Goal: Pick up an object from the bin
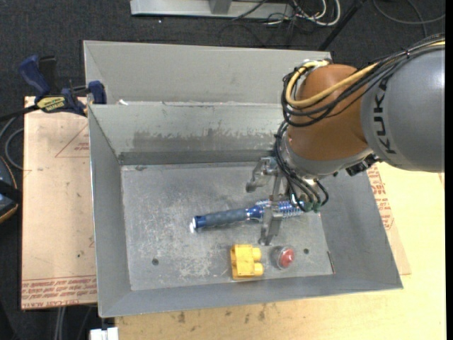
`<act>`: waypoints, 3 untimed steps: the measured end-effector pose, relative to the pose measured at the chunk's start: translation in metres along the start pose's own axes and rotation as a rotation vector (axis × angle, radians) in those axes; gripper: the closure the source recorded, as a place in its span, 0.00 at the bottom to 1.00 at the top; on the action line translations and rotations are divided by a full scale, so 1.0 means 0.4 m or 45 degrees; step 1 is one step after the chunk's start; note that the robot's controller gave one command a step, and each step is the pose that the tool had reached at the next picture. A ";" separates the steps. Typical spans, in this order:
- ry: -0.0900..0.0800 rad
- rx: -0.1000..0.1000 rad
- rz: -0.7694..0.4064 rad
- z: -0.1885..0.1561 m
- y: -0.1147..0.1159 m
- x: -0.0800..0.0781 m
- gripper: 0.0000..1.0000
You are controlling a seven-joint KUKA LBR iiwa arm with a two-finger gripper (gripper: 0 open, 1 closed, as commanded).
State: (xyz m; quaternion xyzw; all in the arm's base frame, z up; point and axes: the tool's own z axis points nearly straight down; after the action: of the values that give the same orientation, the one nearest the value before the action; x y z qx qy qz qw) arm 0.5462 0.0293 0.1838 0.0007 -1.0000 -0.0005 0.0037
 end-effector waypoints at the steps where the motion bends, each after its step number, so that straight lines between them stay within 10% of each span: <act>1: -0.022 -0.002 -0.024 0.285 -0.185 -0.105 0.00; 3: -0.015 0.000 -0.023 0.271 -0.182 -0.115 0.00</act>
Offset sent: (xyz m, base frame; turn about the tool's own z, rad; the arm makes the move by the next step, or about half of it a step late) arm 0.0379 -0.0732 -0.1138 -0.0231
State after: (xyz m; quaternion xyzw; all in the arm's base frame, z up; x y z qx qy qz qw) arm 0.5916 -0.0432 0.0749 0.0096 -1.0000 -0.0007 -0.0022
